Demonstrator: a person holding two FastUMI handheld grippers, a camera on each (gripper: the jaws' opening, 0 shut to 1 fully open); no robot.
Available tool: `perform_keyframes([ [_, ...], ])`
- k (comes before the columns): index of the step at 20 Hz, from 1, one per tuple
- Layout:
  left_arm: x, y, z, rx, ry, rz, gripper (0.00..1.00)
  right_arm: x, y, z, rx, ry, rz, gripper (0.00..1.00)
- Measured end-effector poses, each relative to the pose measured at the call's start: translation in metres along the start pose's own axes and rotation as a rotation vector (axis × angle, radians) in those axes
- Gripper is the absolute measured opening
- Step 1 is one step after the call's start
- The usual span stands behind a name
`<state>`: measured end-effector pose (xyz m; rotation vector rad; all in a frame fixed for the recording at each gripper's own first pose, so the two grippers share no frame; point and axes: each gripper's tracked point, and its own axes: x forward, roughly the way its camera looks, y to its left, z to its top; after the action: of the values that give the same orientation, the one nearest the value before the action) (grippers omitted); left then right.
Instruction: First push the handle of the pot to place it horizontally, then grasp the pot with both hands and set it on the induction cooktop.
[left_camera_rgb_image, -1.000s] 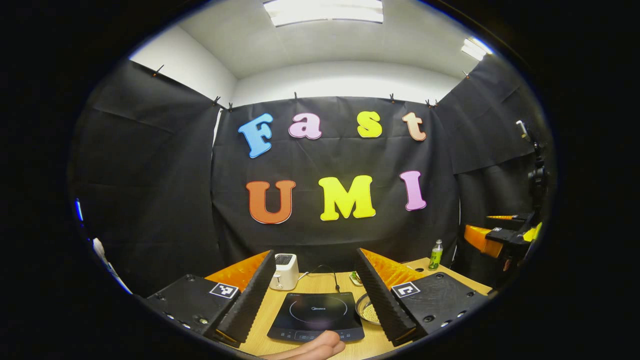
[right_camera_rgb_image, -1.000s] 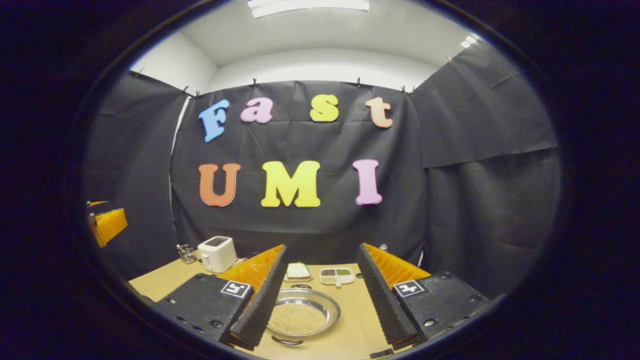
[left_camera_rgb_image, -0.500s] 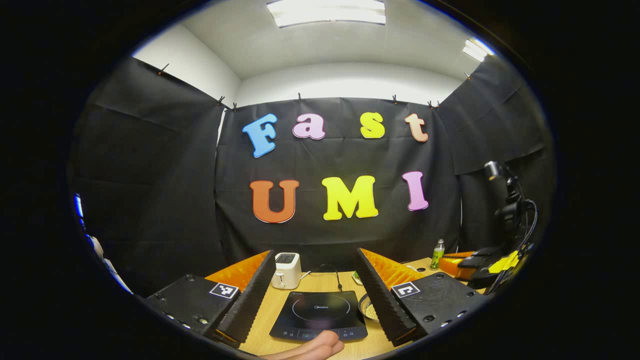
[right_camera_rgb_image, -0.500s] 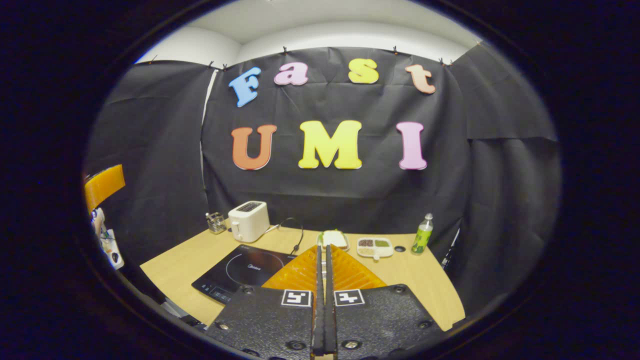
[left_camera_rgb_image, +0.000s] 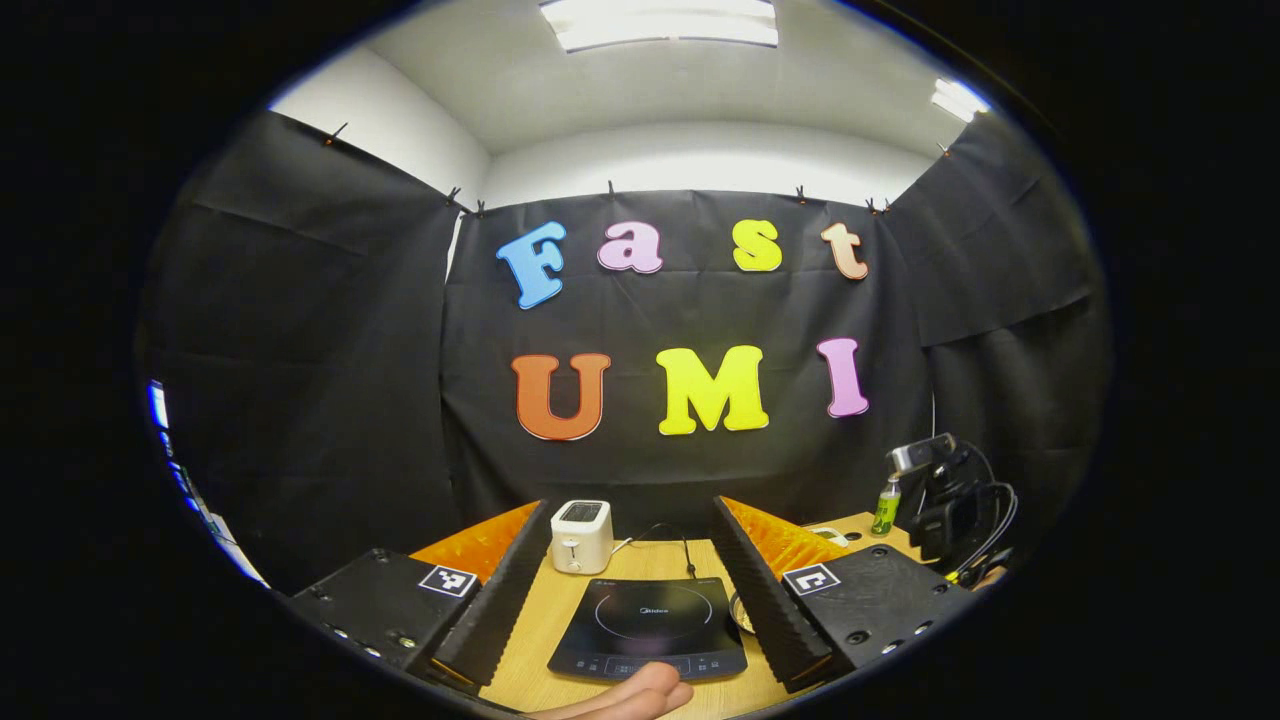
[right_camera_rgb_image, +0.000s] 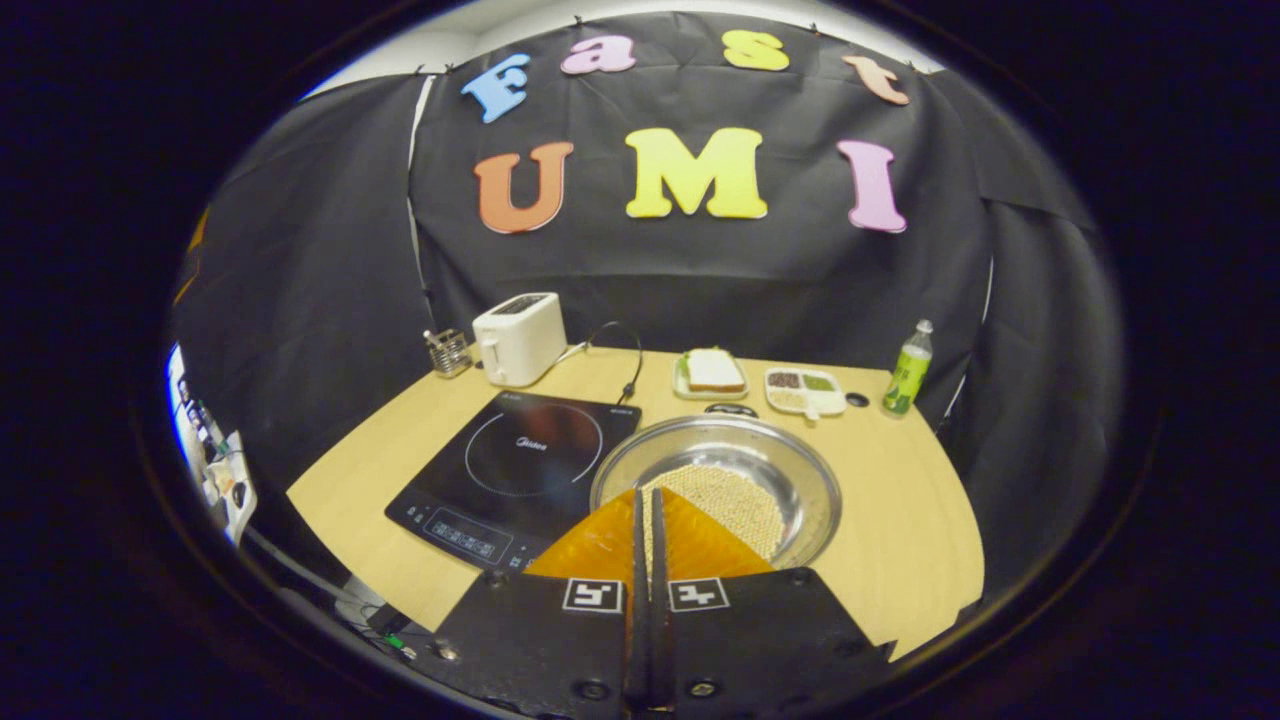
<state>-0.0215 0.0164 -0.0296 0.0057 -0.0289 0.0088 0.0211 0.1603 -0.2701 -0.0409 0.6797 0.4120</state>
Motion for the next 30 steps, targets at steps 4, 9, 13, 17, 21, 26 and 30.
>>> perform_keyframes([
  [4, 0.000, 0.000, -0.007, 0.000, 0.009, -0.004, 0.95, 0.017, 0.018, -0.033, -0.034, 0.046, 0.038, 0.04],
  [9, 0.002, 0.000, -0.012, -0.003, 0.013, -0.001, 0.95, 0.040, 0.024, -0.074, -0.029, 0.142, 0.048, 0.04],
  [13, 0.001, 0.000, -0.016, 0.006, 0.018, 0.001, 0.95, 0.056, 0.020, -0.100, 0.023, 0.217, 0.045, 0.04],
  [17, 0.003, -0.002, -0.016, 0.016, 0.020, -0.003, 0.95, 0.064, 0.014, -0.105, 0.056, 0.225, 0.049, 0.04],
  [21, 0.002, -0.006, -0.016, 0.015, 0.018, -0.010, 0.95, 0.059, 0.006, -0.111, 0.020, 0.232, 0.036, 0.04],
  [26, 0.001, -0.012, -0.017, 0.019, 0.025, -0.020, 0.95, 0.056, 0.001, -0.113, 0.011, 0.233, 0.039, 0.04],
  [30, -0.003, -0.018, -0.014, 0.015, 0.016, -0.028, 0.95, 0.050, -0.006, -0.118, -0.005, 0.246, 0.020, 0.04],
])
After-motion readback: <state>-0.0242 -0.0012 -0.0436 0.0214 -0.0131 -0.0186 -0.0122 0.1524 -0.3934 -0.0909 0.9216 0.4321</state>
